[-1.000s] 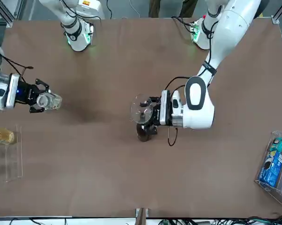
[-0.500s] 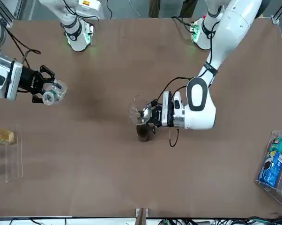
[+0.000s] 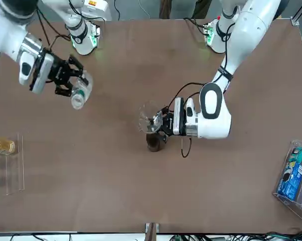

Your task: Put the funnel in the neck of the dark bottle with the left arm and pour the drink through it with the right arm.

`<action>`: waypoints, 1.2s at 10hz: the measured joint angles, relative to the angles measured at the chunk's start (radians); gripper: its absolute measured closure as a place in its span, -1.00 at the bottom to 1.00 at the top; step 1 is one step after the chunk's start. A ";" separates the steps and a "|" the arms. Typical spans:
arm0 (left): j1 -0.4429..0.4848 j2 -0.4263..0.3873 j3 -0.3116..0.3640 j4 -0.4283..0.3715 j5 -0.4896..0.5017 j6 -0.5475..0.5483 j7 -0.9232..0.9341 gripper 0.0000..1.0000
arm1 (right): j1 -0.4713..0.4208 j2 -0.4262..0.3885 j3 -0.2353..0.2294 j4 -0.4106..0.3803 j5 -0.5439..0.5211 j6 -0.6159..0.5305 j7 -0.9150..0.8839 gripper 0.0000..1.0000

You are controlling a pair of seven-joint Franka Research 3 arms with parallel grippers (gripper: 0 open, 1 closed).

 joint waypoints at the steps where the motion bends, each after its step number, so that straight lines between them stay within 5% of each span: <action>1: 0.000 0.000 0.000 0.000 0.000 0.000 0.003 0.51 | 0.000 -0.009 0.036 0.023 -0.056 0.006 0.132 0.03; 9: 0.002 0.001 0.000 0.000 -0.001 -0.003 0.018 0.51 | -0.001 -0.002 0.322 0.175 -0.390 0.007 0.926 0.03; 12: 0.003 0.002 -0.001 0.000 -0.004 -0.004 0.018 0.51 | -0.002 0.099 0.475 0.261 -0.579 0.009 1.212 0.03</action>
